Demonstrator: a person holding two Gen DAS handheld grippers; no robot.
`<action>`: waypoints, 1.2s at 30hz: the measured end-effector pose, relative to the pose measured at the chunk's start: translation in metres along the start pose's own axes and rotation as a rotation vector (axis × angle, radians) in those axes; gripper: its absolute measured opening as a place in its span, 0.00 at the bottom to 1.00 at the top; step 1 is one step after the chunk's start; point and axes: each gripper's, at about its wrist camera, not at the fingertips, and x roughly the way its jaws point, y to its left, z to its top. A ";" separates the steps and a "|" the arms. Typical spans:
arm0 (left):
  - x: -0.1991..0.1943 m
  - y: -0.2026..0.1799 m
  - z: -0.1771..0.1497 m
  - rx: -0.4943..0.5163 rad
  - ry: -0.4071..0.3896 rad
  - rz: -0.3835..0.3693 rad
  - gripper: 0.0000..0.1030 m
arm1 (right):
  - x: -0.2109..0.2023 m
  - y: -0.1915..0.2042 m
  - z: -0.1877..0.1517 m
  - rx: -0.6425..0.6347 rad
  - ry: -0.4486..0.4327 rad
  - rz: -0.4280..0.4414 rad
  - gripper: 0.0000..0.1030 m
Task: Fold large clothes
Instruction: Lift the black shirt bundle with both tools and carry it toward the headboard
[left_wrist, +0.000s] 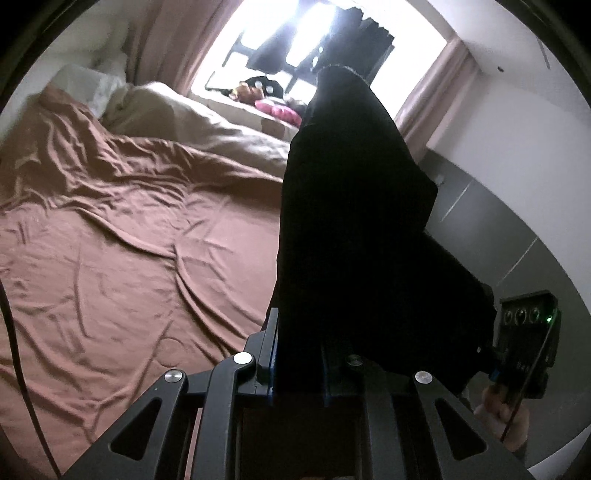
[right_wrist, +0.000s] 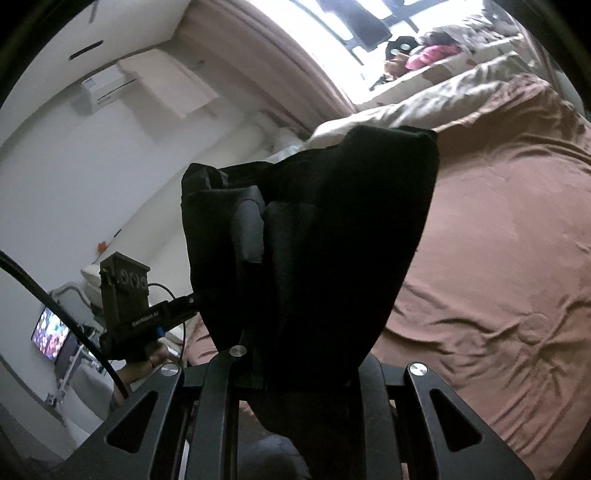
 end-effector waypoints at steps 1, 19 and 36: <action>-0.008 0.002 0.000 -0.001 -0.009 0.003 0.17 | 0.000 0.006 0.000 -0.013 0.003 0.006 0.14; -0.164 0.076 -0.016 -0.061 -0.144 0.094 0.16 | 0.077 0.075 0.017 -0.156 0.071 0.095 0.14; -0.298 0.208 -0.028 -0.178 -0.259 0.198 0.15 | 0.200 0.156 0.010 -0.267 0.184 0.189 0.14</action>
